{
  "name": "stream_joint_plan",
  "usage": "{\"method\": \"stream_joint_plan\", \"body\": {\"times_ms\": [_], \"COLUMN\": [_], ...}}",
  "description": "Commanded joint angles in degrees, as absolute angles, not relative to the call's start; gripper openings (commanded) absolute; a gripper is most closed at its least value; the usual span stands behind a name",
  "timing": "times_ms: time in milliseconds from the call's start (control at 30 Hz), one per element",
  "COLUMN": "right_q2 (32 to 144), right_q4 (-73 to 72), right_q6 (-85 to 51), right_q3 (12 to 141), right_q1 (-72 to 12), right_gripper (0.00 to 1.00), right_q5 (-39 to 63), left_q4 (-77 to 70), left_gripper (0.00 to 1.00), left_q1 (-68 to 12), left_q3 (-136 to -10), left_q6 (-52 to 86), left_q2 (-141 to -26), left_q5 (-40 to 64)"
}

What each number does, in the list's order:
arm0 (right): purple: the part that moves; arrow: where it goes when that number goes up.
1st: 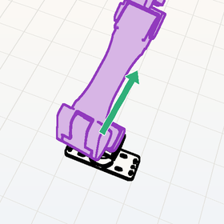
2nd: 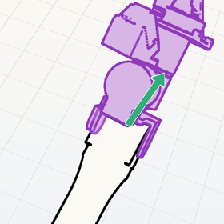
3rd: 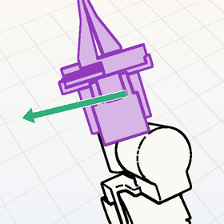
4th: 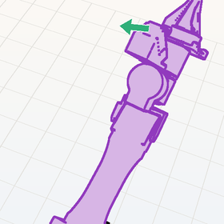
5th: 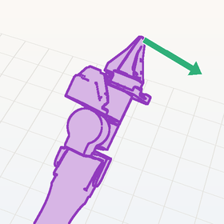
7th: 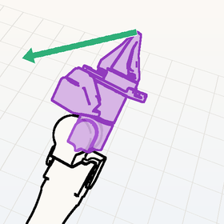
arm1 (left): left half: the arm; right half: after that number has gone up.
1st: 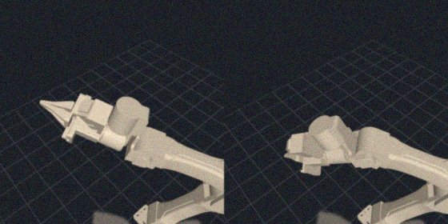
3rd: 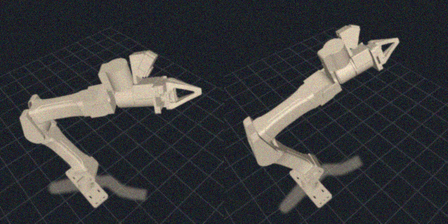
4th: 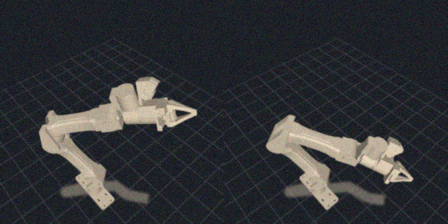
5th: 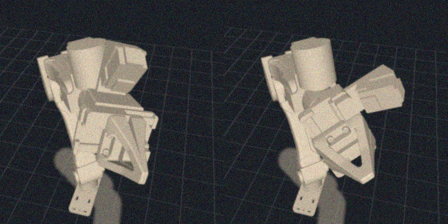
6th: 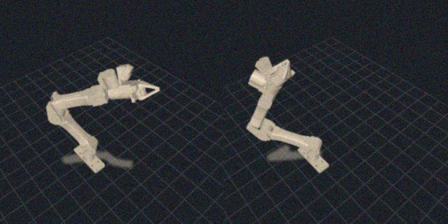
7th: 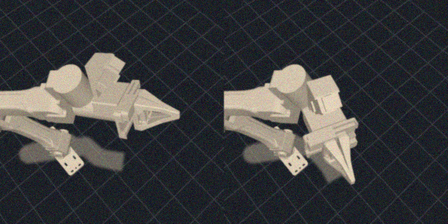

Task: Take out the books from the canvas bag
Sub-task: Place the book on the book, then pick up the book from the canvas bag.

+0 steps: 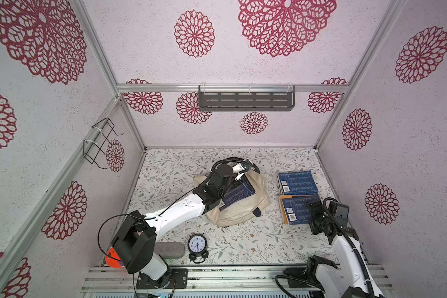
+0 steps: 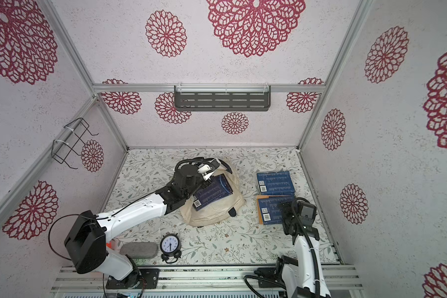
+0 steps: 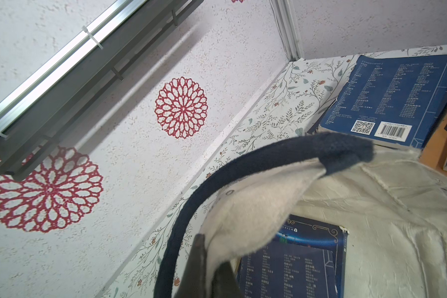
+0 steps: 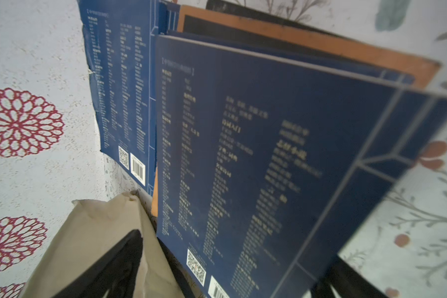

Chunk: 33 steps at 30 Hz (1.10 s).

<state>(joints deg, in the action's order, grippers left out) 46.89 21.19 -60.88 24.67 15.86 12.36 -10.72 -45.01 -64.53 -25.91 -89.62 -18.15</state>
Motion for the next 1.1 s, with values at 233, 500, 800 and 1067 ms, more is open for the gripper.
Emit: {"method": "stream_joint_plan", "body": {"times_ms": [233,500,800,1067], "right_q2": [46.9,39.9,37.3,39.6], "right_q4": [31.1,23.5,13.5,3.7], "right_q6": [-57.1,-52.0,-49.8,-55.1], "right_q3": [27.0,26.5,27.3,24.2], "right_q1": [16.0,11.4,-3.7,-21.8], "right_gripper": [0.99,0.99,0.96,0.94], "right_q5": [7.1,6.5,6.5,-1.7], "left_q4": [-10.5,-10.6,-10.7,-10.9], "left_gripper": [0.0,0.0,0.0,0.0], "left_q1": [-45.5,-45.4,-45.5,-45.5], "left_q3": [-65.1,-65.3,-65.5,-65.4], "left_q6": [-26.5,-25.9,-25.2,-24.7], "left_q2": [-88.2,-88.2,-88.3,-88.3], "left_q5": [-17.5,-17.5,-17.8,-18.2]}}
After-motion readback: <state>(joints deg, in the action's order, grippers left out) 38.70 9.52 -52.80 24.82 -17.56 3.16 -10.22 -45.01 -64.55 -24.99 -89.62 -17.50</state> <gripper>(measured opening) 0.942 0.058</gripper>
